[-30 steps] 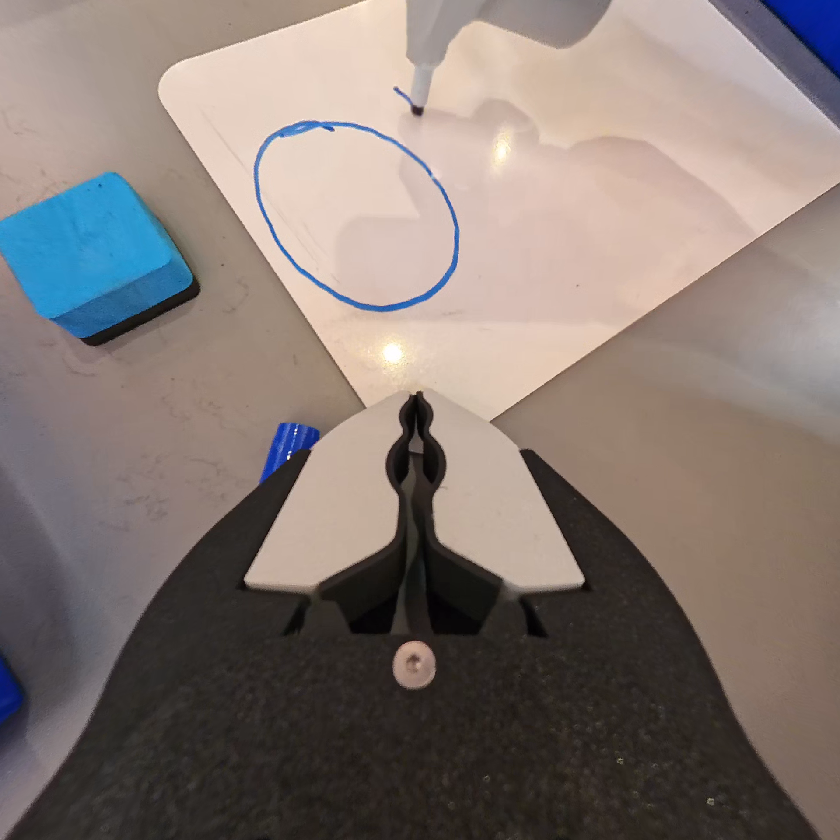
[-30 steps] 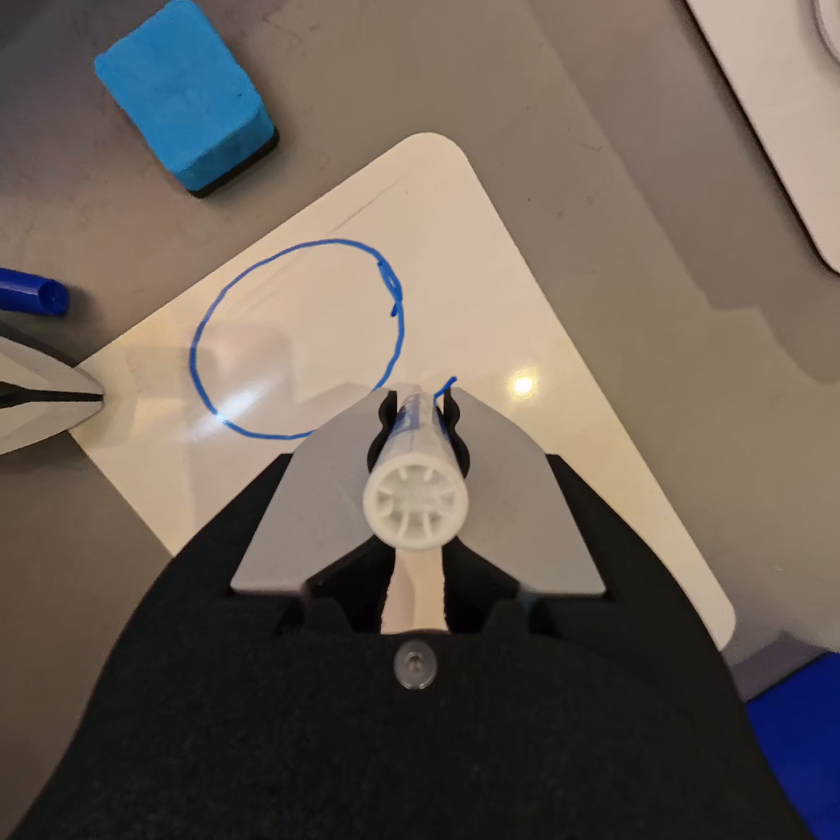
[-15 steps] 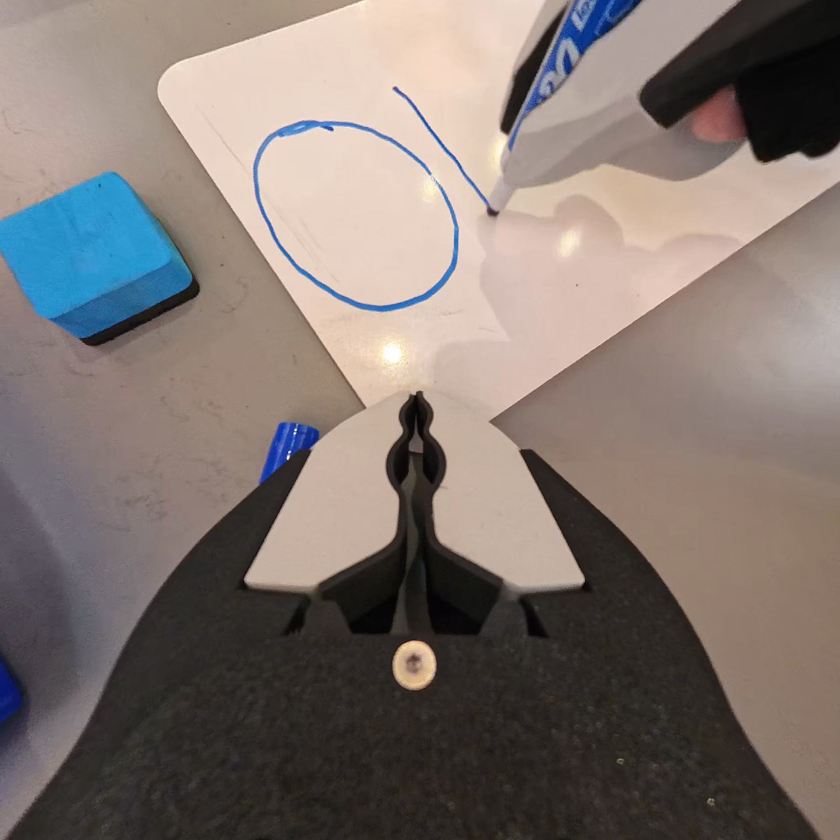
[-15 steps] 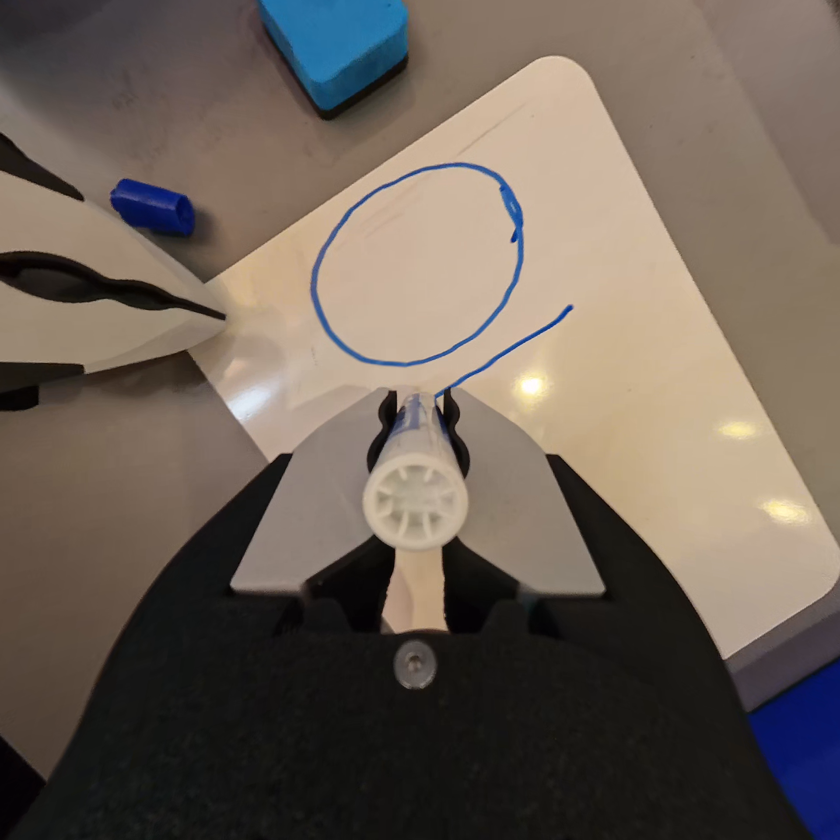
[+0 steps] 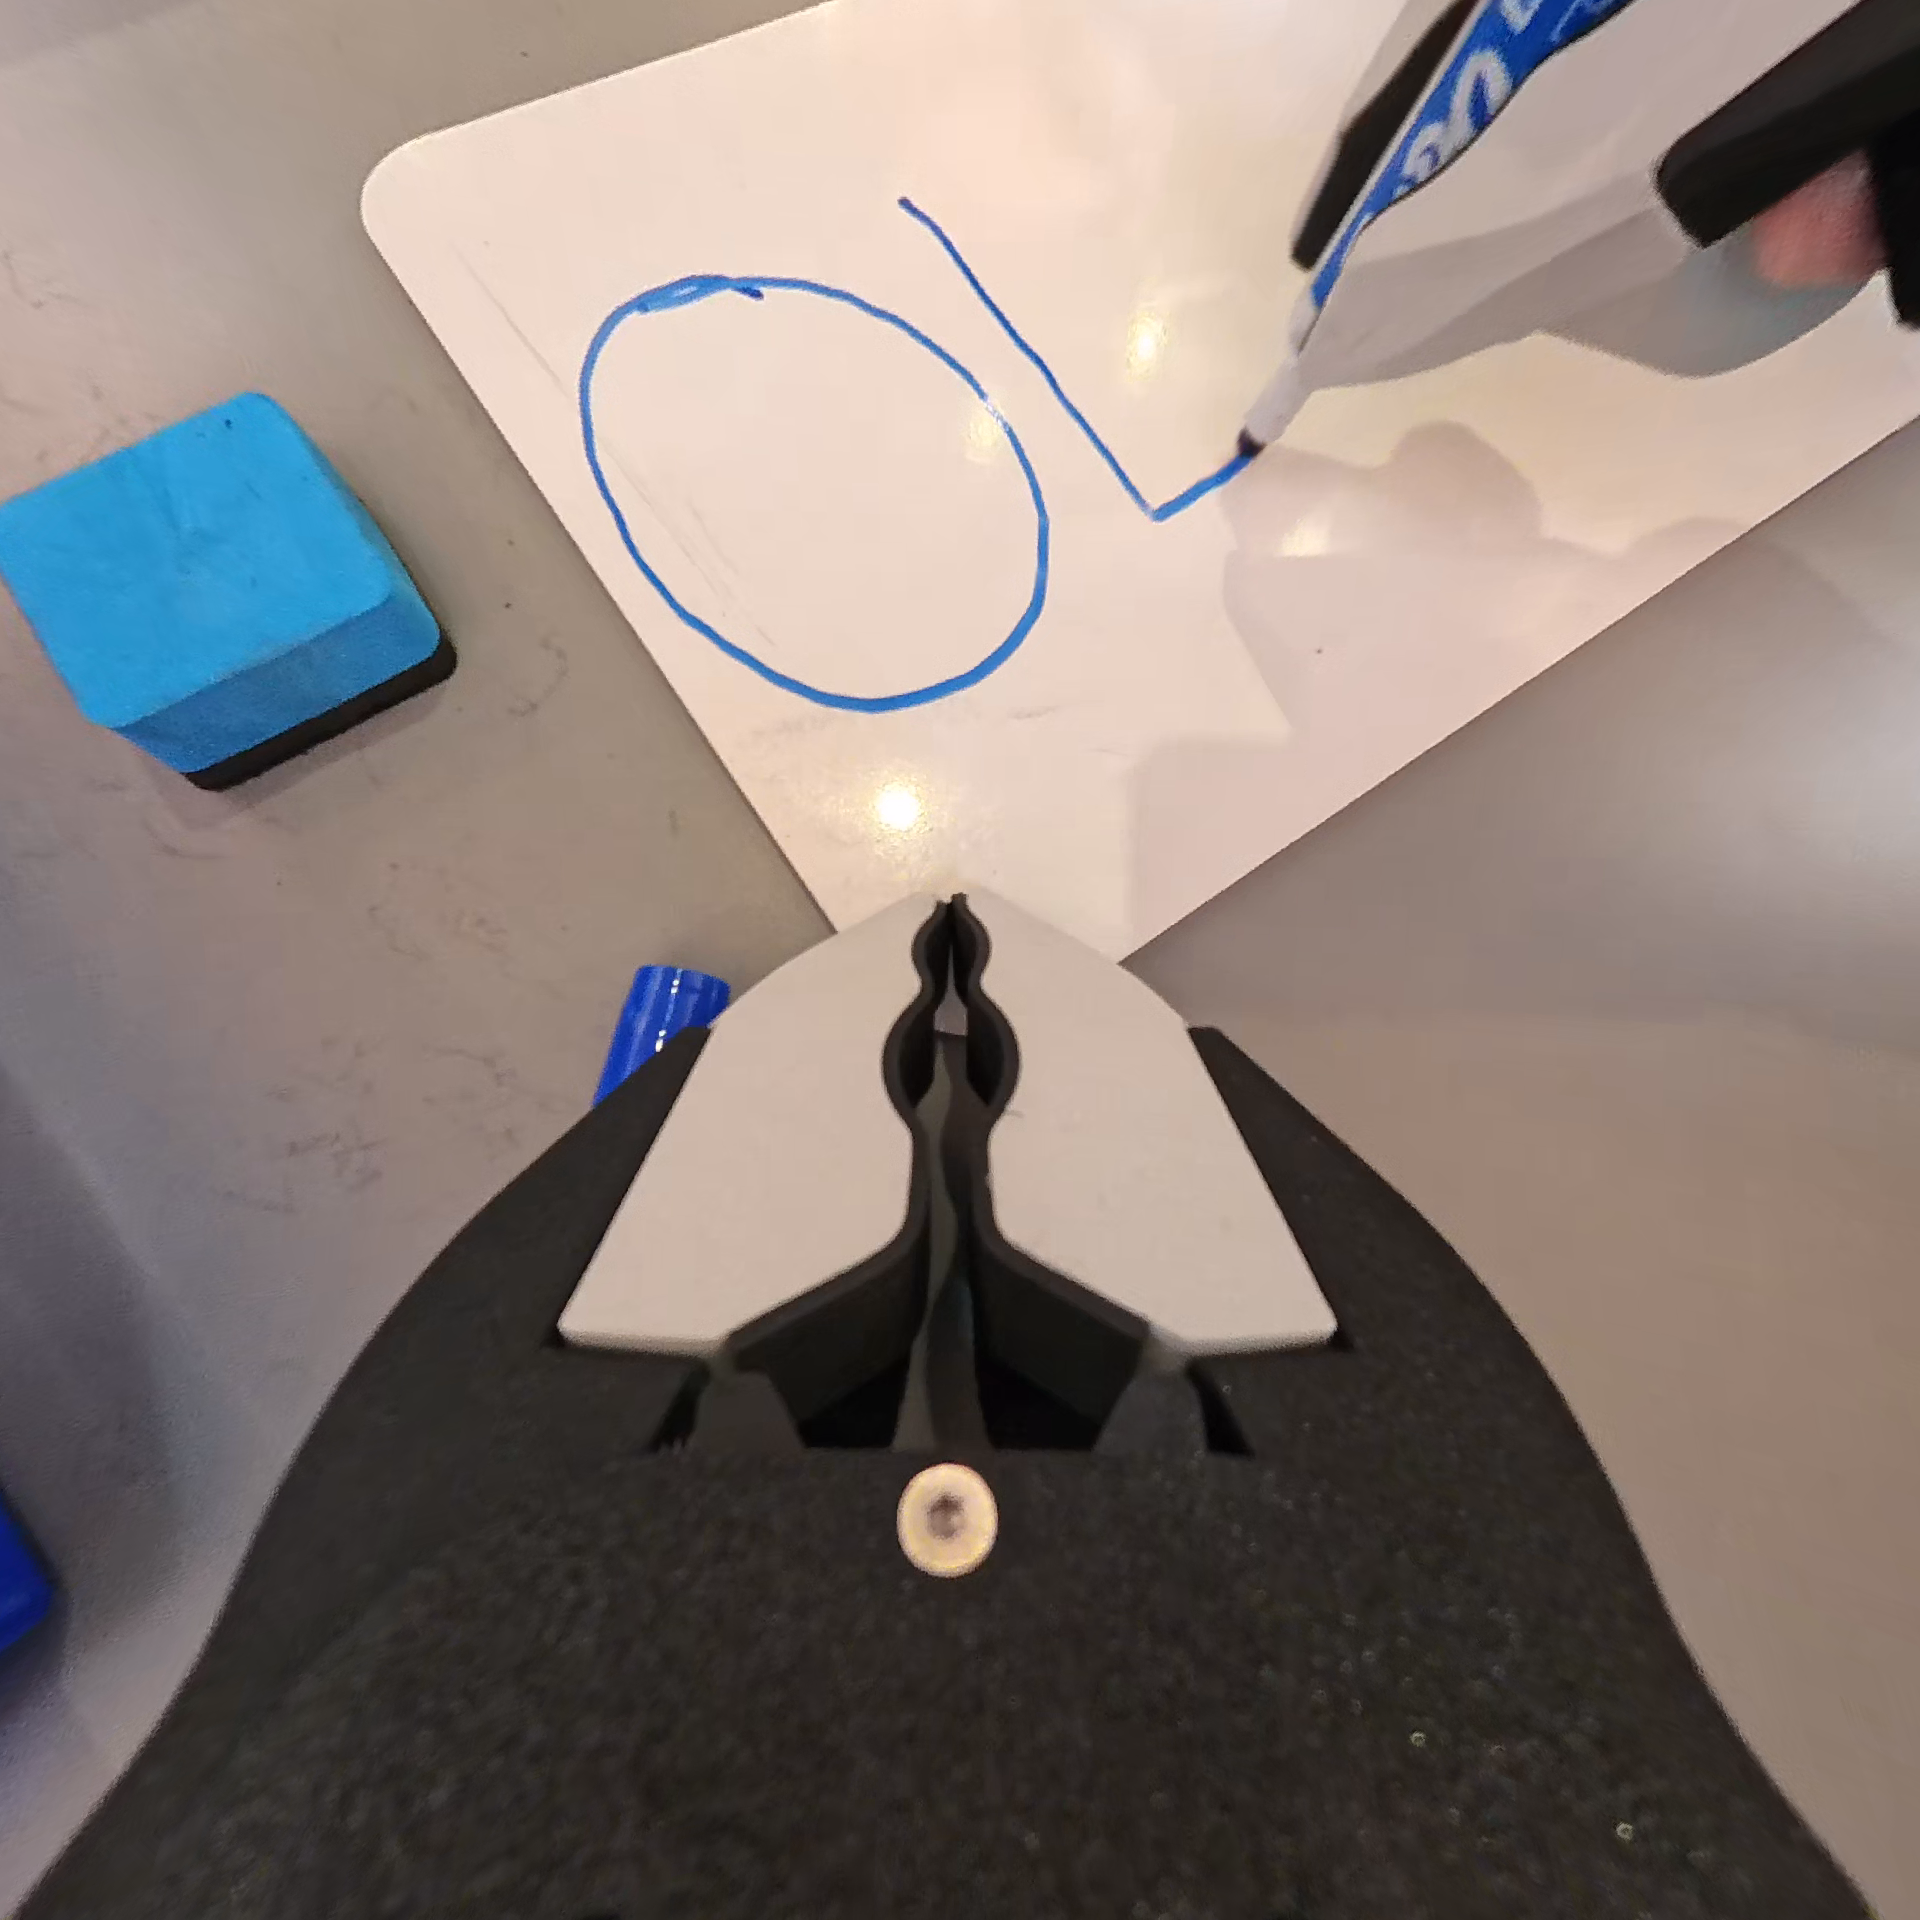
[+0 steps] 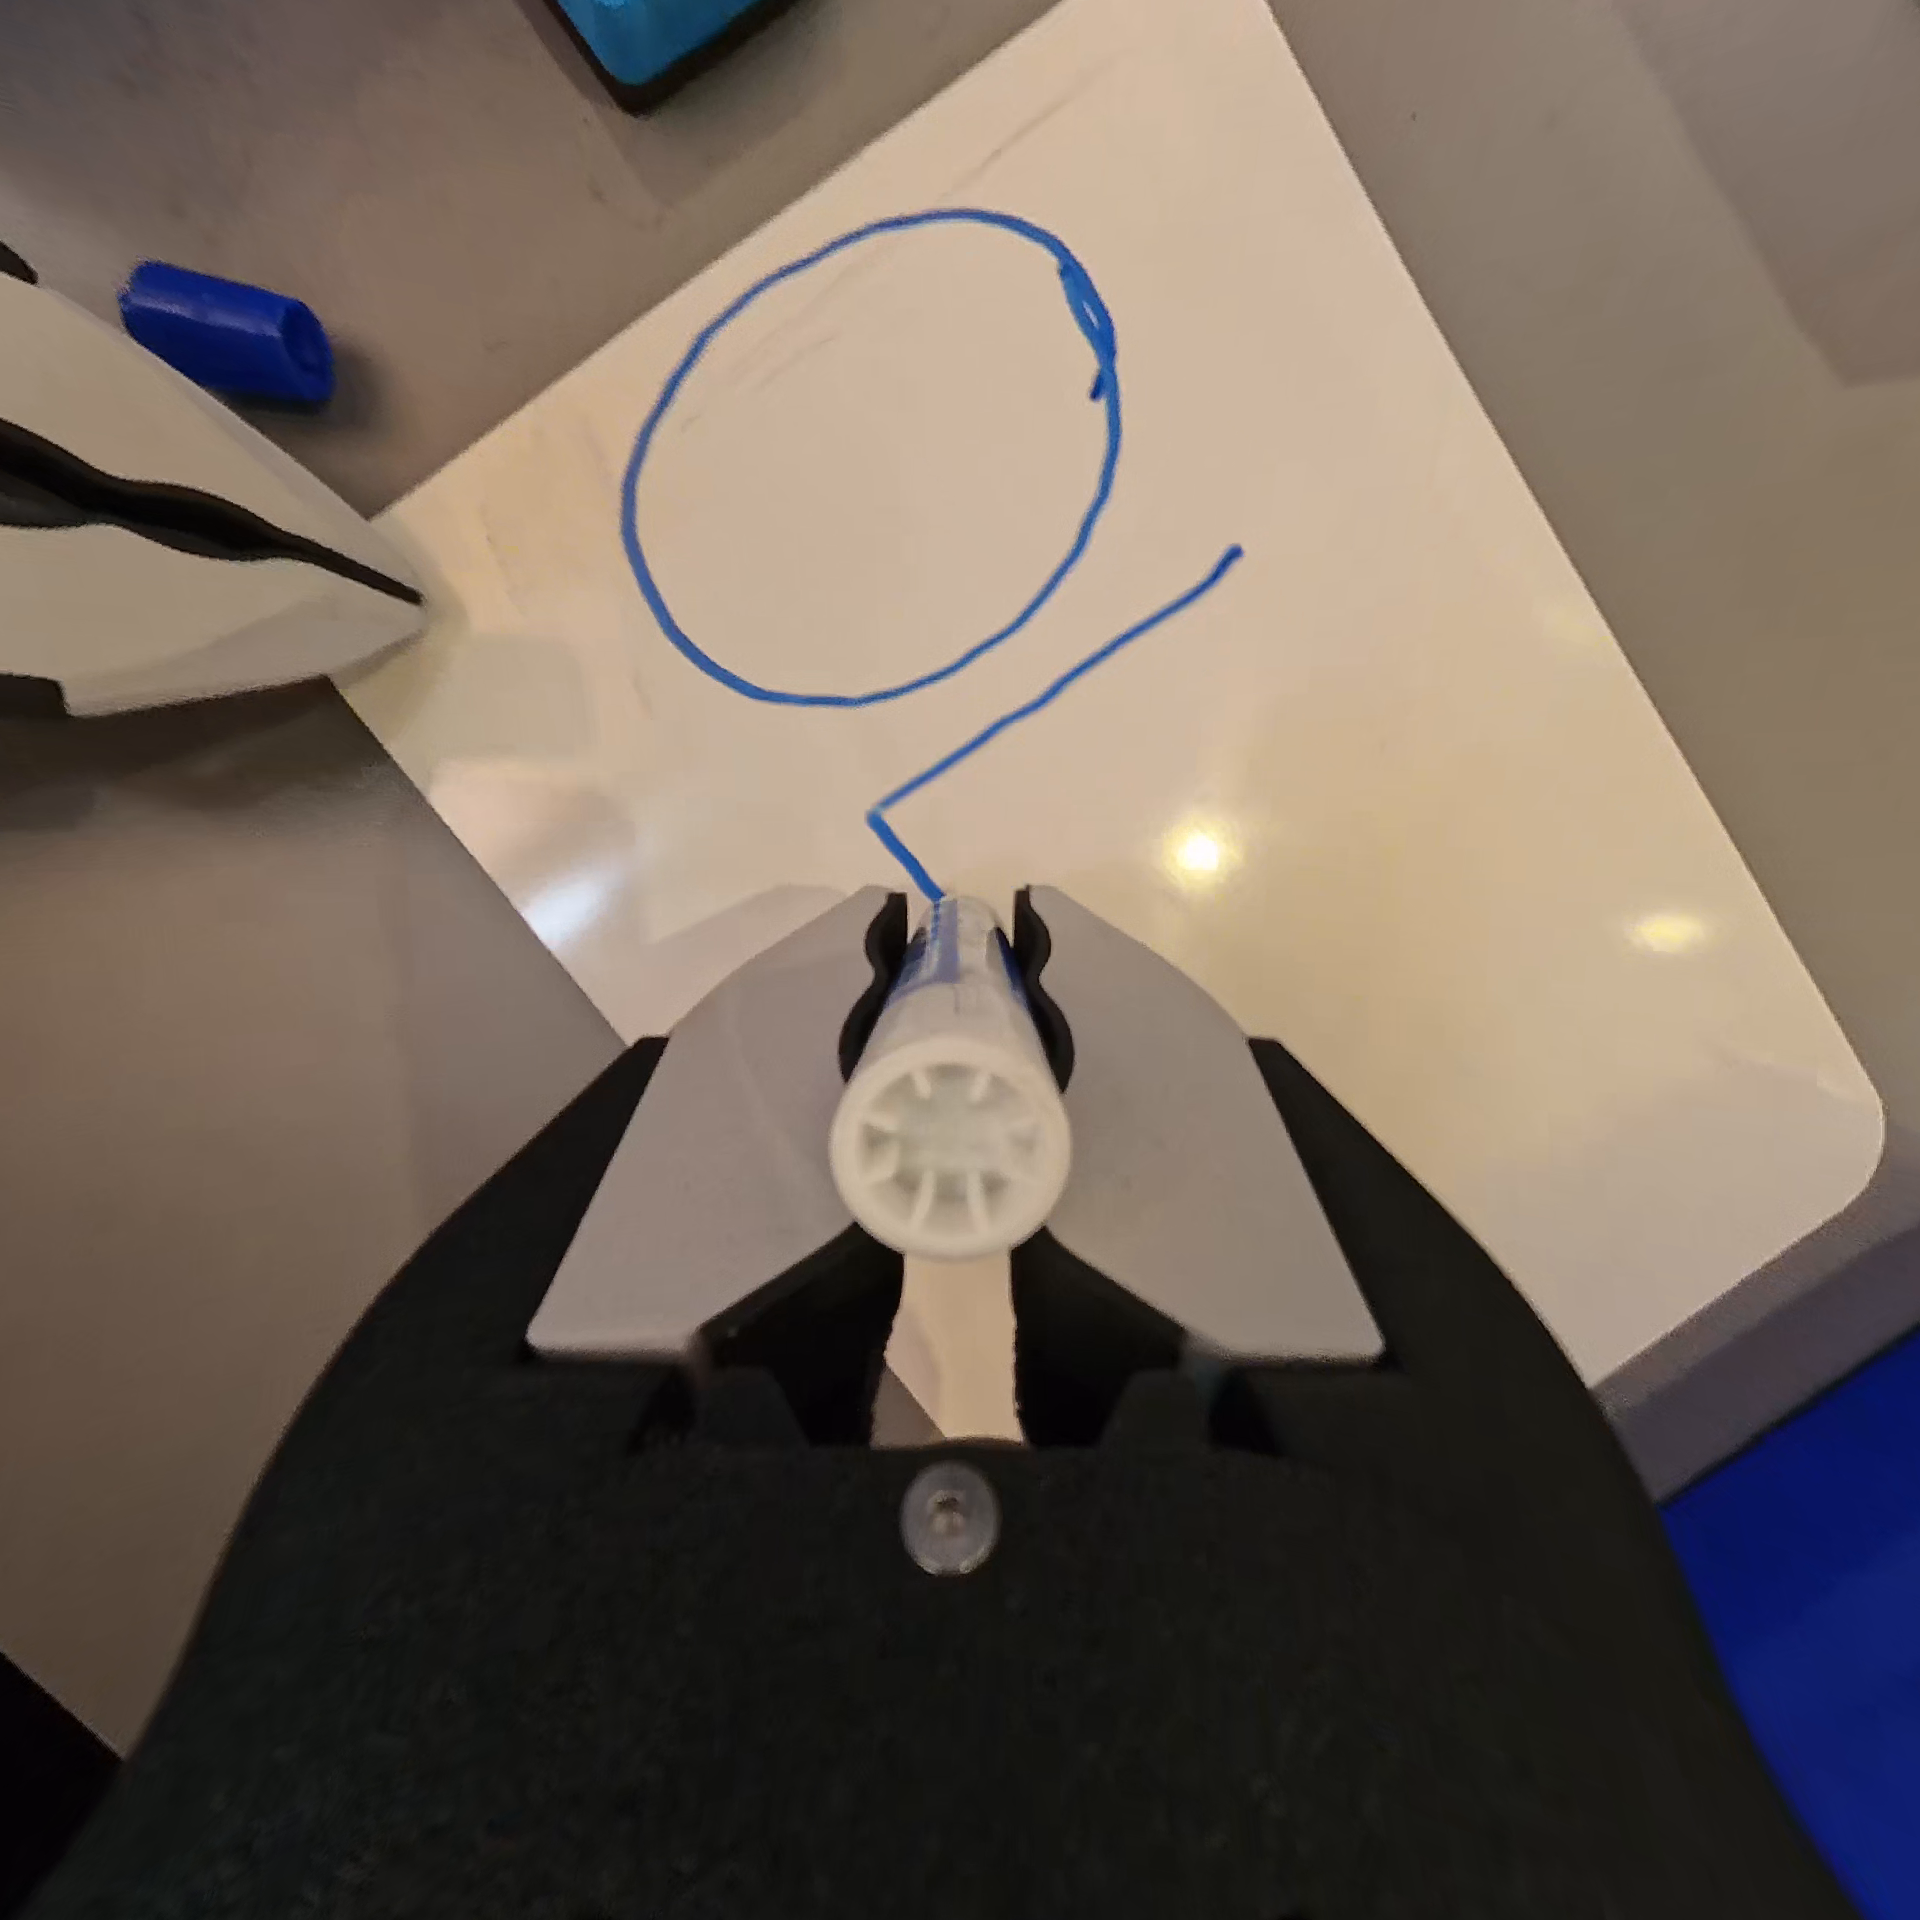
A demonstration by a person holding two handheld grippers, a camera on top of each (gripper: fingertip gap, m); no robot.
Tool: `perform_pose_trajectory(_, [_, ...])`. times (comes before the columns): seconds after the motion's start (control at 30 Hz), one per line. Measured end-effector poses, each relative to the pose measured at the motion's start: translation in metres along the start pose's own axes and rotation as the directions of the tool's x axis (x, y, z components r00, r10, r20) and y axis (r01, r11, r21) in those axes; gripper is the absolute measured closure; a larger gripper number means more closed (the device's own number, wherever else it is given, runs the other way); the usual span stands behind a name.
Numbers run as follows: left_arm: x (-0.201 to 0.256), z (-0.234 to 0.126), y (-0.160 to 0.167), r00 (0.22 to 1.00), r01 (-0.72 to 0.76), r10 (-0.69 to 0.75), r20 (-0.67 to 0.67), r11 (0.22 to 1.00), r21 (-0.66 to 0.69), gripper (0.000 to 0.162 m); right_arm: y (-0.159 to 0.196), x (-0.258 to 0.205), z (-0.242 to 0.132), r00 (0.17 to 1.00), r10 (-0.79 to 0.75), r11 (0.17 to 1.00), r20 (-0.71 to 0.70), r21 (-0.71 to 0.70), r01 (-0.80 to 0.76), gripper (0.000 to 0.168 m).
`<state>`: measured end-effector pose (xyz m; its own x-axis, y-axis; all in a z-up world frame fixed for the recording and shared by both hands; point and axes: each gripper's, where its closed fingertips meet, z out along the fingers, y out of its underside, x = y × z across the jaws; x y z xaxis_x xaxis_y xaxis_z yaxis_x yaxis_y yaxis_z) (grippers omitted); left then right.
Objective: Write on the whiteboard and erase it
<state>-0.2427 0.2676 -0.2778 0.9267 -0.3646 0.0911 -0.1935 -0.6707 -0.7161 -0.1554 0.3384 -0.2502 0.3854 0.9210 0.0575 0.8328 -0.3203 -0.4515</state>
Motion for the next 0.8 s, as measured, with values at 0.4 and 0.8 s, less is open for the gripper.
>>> perform_pose_trajectory(0.4, [0.0, 0.0, 0.0, 1.0, -0.002, 0.002, 0.002, 1.0, 0.0, 0.162, 0.03, 0.026, -0.013, 0.998, 0.069, 0.997, -0.009, -0.017, -0.07, 0.149])
perform_pose_trajectory(0.8, [0.0, 0.0, 0.0, 1.0, -0.004, 0.004, 0.004, 1.0, 0.0, 0.162, 0.021, 0.041, -0.008, 0.998, 0.062, 0.998, -0.015, -0.018, -0.062, 0.149])
